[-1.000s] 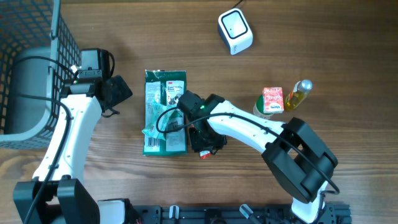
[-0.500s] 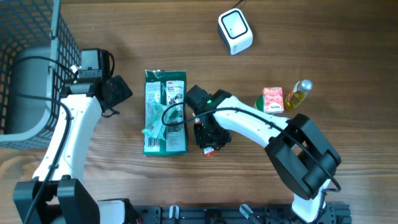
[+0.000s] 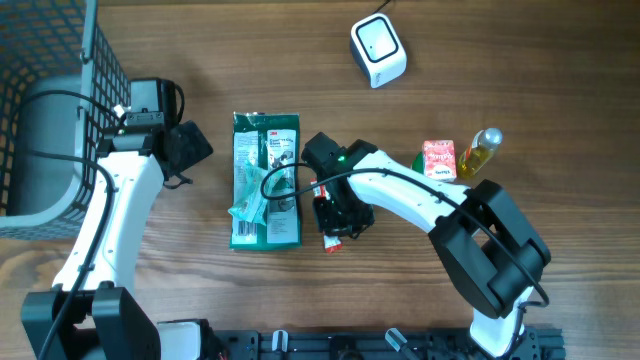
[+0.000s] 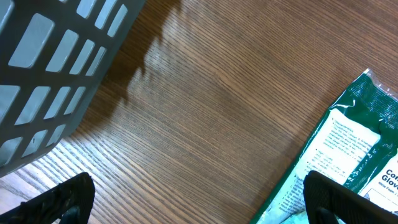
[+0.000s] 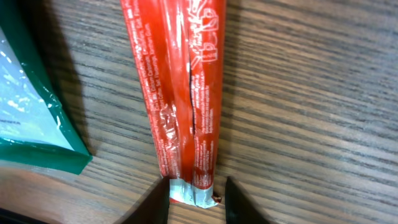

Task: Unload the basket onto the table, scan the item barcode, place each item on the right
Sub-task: 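Close the right gripper on the stick snack end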

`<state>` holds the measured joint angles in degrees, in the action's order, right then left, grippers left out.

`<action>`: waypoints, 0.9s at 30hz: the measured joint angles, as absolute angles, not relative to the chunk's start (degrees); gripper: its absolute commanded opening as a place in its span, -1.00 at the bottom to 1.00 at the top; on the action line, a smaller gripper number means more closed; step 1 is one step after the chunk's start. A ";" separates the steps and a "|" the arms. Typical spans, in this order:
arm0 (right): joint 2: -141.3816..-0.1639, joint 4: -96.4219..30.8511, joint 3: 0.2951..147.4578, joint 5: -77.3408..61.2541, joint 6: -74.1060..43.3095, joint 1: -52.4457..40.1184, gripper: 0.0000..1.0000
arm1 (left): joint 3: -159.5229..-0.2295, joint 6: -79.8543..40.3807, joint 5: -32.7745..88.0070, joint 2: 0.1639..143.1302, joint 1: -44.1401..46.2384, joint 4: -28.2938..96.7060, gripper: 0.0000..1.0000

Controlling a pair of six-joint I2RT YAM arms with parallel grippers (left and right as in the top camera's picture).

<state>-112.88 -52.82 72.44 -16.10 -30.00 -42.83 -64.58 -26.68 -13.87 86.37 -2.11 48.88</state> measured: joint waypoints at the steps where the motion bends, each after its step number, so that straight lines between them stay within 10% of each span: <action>1: -112.88 -53.12 72.47 -16.12 -30.09 -42.78 -0.75 | -64.58 -26.68 -13.85 86.37 -2.11 48.88 1.00; 10: -112.16 -55.29 73.28 -15.99 -32.38 -42.78 -0.53 | -64.58 -26.68 -13.85 86.37 -2.11 48.88 1.00; 14: -112.14 -55.81 73.28 -14.96 -34.39 -43.33 -0.05 | -64.58 -26.68 -13.85 86.37 -2.11 48.88 1.00; 27: -112.14 -54.78 73.10 -12.97 -38.81 -45.45 -0.32 | -64.58 -26.68 -13.87 86.37 -2.11 48.88 1.00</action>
